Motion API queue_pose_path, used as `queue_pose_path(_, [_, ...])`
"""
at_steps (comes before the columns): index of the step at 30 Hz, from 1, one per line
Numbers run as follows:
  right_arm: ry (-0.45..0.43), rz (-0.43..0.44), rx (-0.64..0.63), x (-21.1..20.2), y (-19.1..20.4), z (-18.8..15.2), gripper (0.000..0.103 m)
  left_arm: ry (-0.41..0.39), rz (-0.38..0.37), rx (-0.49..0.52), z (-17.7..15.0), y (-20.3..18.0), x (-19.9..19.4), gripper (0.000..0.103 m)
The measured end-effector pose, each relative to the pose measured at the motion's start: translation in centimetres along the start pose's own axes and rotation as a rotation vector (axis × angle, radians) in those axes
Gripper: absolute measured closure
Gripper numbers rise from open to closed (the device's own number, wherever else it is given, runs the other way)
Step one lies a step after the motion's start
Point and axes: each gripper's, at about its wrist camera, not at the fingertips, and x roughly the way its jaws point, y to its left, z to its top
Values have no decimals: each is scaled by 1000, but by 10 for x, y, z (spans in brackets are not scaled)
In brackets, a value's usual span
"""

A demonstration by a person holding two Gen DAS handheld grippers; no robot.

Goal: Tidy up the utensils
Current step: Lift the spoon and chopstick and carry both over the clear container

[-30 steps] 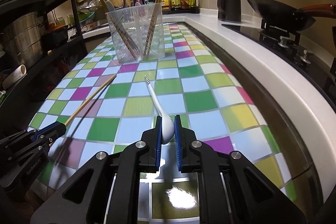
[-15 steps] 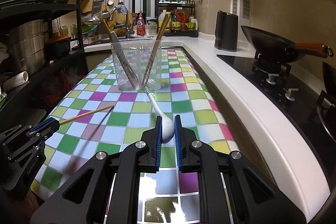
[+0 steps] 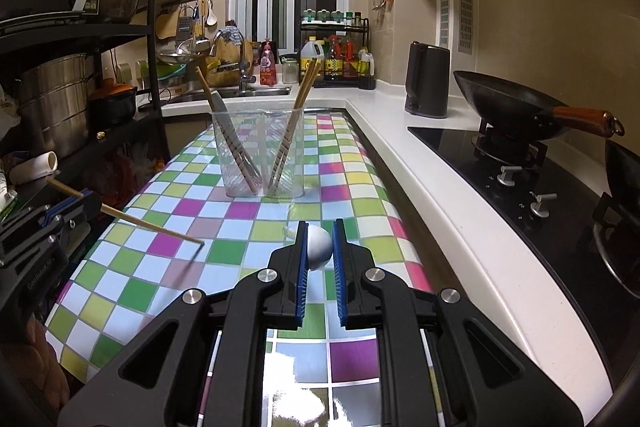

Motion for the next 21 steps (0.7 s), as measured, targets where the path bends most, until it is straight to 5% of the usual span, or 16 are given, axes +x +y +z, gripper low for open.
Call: queue_pose_path(21, [-2,53,15,18,5,47,91,-7,-64,-53,49,5,16,97])
